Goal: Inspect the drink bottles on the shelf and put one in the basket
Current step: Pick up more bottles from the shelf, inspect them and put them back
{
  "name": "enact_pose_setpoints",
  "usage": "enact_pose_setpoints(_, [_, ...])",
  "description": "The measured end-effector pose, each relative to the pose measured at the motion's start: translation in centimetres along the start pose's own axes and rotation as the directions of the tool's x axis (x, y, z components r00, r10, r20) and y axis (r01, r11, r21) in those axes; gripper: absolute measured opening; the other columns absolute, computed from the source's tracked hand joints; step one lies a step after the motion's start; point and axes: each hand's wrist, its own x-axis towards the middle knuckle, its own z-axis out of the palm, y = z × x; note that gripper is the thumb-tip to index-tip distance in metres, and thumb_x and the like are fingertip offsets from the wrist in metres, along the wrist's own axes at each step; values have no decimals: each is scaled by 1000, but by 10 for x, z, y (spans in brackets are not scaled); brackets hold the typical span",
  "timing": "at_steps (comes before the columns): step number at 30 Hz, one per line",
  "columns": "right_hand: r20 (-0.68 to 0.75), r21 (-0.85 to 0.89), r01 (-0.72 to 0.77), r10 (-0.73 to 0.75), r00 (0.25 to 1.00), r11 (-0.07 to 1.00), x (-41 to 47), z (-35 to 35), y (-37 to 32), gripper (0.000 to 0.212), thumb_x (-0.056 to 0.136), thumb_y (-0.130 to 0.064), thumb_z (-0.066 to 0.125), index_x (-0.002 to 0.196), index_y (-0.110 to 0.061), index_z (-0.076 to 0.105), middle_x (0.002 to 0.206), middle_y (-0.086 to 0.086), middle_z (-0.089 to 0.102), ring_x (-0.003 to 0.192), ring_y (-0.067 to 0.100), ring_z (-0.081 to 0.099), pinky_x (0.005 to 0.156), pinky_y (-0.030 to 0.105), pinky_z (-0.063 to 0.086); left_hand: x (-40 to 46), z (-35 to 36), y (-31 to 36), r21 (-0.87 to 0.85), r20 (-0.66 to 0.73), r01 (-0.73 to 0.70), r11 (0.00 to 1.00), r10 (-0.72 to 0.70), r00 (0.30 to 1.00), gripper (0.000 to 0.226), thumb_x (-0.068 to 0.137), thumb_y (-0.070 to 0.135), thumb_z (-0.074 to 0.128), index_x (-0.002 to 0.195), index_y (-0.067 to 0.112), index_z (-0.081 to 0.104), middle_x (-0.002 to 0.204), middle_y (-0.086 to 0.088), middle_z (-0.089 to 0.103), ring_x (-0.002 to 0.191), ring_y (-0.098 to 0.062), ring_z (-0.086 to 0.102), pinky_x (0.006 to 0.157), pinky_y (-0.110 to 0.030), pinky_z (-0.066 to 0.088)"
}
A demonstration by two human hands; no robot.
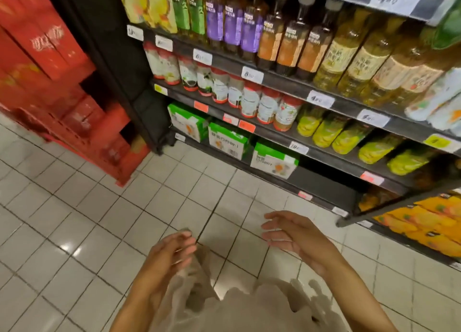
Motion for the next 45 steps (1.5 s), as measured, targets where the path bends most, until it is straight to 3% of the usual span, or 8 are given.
enact_pose_setpoints(7, [-218, 191, 234, -191, 957, 953, 93, 81, -128, 22, 96, -5, 52, 101, -12, 72, 101, 12, 74, 97, 24, 71, 82, 30, 57, 118, 28, 242, 174, 312, -235, 956, 173, 934, 22, 100, 11, 44, 98, 14, 66, 89, 0, 74, 89, -14, 67, 80, -28, 53])
enact_pose_setpoints(11, [-331, 74, 461, -414, 848, 884, 110, 78, -225, 23, 75, -34, 71, 96, -27, 76, 105, -1, 74, 106, 15, 67, 92, 32, 49, 136, 96, 359, 175, 538, -424, 888, 274, 797, 12, 94, 11, 55, 99, 15, 66, 80, 5, 76, 77, -7, 72, 63, -22, 57])
enact_pose_setpoints(16, [-469, -148, 746, -710, 525, 649, 124, 40, -350, 16, 87, -23, 68, 100, -32, 73, 110, -5, 72, 109, 12, 65, 98, 36, 47, 118, 179, 467, 3, 642, -670, 742, 513, 570, 13, 92, 10, 60, 99, 19, 64, 96, -1, 72, 90, -14, 70, 75, -27, 60])
enact_pose_setpoints(23, [-371, -340, 910, -923, 104, 239, 96, 30, -507, 27, 88, -15, 67, 115, -17, 65, 116, -1, 69, 111, 10, 63, 98, 27, 49, 57, 231, 582, -309, 600, -792, 526, 754, 267, 14, 92, 11, 60, 103, 19, 61, 103, -3, 71, 99, -16, 70, 83, -26, 58])
enact_pose_setpoints(31, [-462, -605, 783, -866, -194, 147, 74, 27, -601, 36, 87, -6, 67, 120, -11, 54, 117, 1, 58, 109, 8, 56, 85, 9, 45, 13, 285, 645, -271, 558, -910, 314, 822, 117, 30, 94, 1, 55, 121, 14, 55, 122, -4, 61, 111, -15, 62, 93, -28, 53])
enact_pose_setpoints(36, [-462, -869, 405, -757, -462, 283, 83, 5, -620, 51, 84, -24, 68, 130, -15, 48, 130, 2, 50, 118, 14, 39, 94, 15, 29, 15, 324, 645, -209, 621, -953, 219, 783, 44, 45, 93, 3, 55, 136, 10, 46, 135, -5, 53, 116, -9, 52, 101, -23, 45])
enact_pose_setpoints(42, [-418, -907, 250, -805, -421, 340, 98, -7, -635, 90, 80, -35, 74, 148, -7, 22, 151, 10, 32, 139, 25, 27, 109, 23, 19, 18, 368, 645, -100, 738, -983, 155, 674, 31, 62, 89, 0, 61, 144, 8, 35, 140, -7, 49, 119, -12, 51, 71, -4, 45])
enact_pose_setpoints(45, [-432, -899, 282, -783, -447, 336, 104, -7, -638, 93, 79, -30, 76, 149, -6, 21, 151, 12, 32, 139, 24, 29, 108, 20, 18, 16, 380, 648, -35, 814, -999, 19, 581, -17, 53, 82, -2, 67, 131, 5, 49, 121, -15, 64, 108, -23, 63, 87, -23, 53])
